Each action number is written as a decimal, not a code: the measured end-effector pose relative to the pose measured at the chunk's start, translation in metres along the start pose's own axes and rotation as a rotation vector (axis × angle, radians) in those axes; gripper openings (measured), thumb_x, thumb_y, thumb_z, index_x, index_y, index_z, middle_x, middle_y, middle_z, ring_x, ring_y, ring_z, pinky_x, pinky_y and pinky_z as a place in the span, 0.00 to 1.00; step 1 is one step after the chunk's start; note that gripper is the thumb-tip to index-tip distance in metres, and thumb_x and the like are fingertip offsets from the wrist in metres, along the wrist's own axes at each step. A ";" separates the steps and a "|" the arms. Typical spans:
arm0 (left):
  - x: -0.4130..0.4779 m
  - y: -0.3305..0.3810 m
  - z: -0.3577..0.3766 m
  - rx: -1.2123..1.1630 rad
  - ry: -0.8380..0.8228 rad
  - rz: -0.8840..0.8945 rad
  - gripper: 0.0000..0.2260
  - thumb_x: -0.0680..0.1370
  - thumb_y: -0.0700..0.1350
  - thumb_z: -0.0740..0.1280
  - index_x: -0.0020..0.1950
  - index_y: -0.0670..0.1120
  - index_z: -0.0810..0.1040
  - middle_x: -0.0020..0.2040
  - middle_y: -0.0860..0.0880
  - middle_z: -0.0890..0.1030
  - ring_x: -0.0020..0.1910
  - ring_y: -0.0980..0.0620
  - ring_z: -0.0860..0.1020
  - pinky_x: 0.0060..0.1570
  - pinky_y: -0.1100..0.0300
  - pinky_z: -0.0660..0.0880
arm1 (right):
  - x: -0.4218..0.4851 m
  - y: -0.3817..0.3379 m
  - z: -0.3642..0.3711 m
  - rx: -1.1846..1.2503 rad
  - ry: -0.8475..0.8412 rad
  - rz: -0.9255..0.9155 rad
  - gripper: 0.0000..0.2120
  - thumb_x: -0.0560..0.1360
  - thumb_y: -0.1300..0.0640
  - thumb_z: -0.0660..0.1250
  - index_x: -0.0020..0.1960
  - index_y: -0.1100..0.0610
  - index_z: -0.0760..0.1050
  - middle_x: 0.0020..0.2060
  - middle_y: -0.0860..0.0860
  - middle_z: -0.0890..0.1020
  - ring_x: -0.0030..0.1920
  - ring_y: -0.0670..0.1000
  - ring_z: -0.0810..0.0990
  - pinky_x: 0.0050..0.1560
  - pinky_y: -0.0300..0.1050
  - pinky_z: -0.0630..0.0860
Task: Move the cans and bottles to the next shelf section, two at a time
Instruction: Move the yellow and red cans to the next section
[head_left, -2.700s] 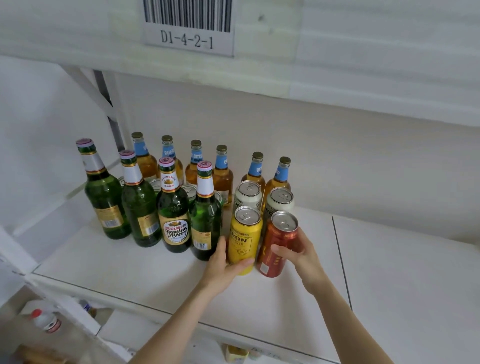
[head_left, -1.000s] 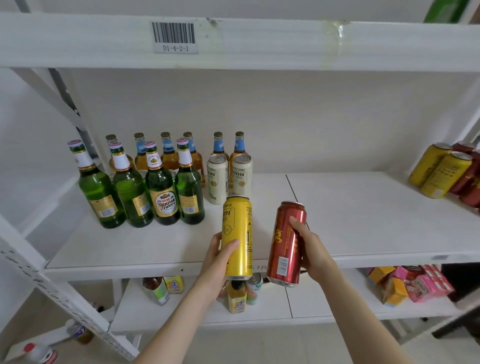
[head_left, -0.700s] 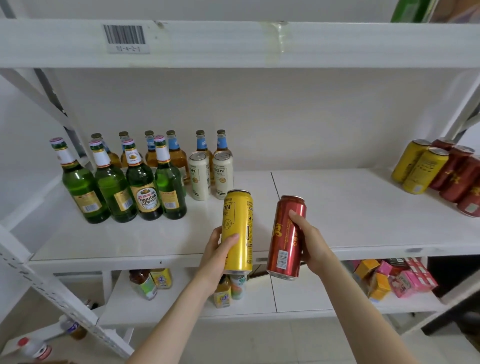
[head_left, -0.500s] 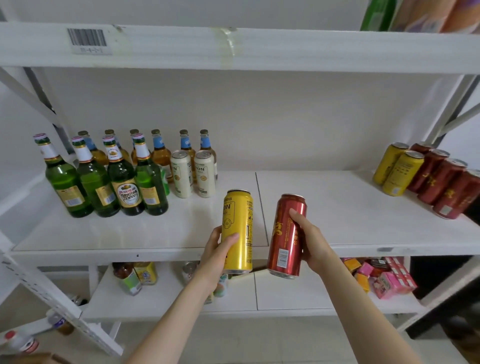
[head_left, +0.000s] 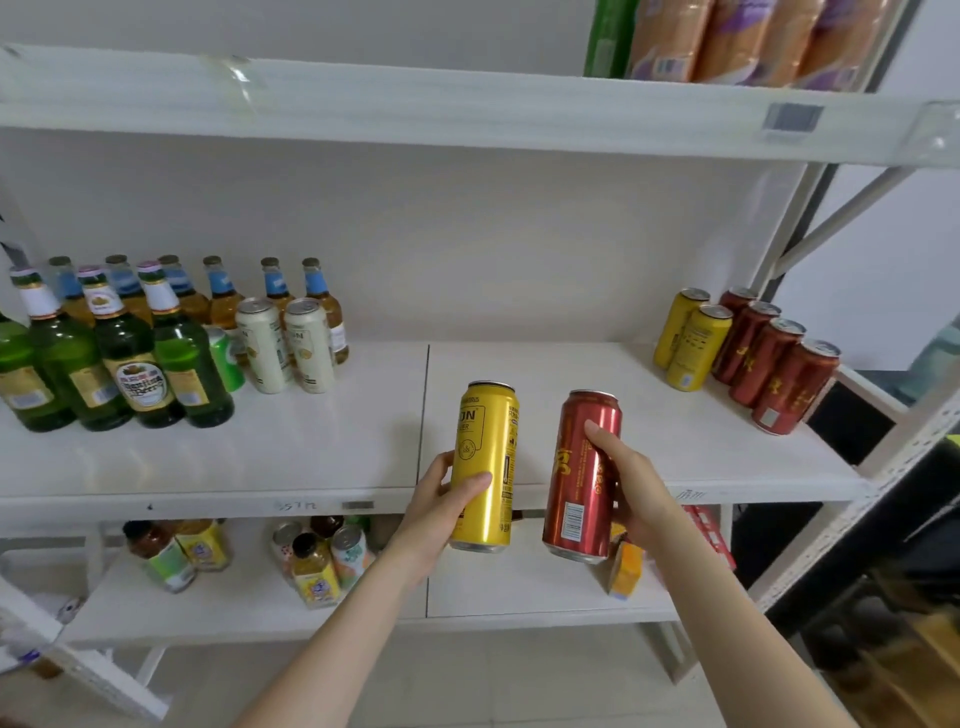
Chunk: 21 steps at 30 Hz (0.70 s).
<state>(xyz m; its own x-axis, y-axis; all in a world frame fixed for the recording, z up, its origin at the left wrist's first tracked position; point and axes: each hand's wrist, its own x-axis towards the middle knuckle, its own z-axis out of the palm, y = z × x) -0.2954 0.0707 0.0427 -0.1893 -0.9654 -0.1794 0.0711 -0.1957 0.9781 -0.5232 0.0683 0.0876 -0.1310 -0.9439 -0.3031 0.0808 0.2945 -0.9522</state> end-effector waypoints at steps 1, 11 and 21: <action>0.005 0.001 0.009 0.010 -0.014 0.000 0.24 0.66 0.60 0.72 0.59 0.62 0.70 0.60 0.51 0.79 0.57 0.49 0.80 0.59 0.45 0.78 | 0.003 -0.001 -0.009 -0.001 0.008 -0.002 0.23 0.72 0.40 0.70 0.57 0.57 0.79 0.47 0.56 0.86 0.49 0.57 0.84 0.47 0.51 0.78; 0.080 0.012 0.111 0.053 -0.144 0.029 0.29 0.60 0.64 0.74 0.58 0.57 0.77 0.55 0.50 0.84 0.53 0.50 0.84 0.55 0.49 0.80 | 0.045 -0.018 -0.111 -0.014 0.077 -0.035 0.25 0.69 0.39 0.71 0.58 0.55 0.78 0.50 0.56 0.85 0.52 0.58 0.83 0.55 0.56 0.77; 0.128 -0.003 0.239 -0.048 -0.139 -0.015 0.35 0.57 0.56 0.79 0.62 0.47 0.77 0.57 0.42 0.83 0.54 0.44 0.83 0.51 0.49 0.81 | 0.063 -0.032 -0.247 0.003 0.095 -0.114 0.17 0.73 0.46 0.71 0.59 0.53 0.78 0.50 0.54 0.86 0.52 0.56 0.83 0.51 0.54 0.77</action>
<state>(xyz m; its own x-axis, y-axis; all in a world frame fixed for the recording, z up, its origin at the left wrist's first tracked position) -0.5544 -0.0111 0.0424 -0.3243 -0.9297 -0.1746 0.1136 -0.2215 0.9685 -0.7784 0.0366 0.0896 -0.2328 -0.9527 -0.1955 0.0629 0.1858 -0.9806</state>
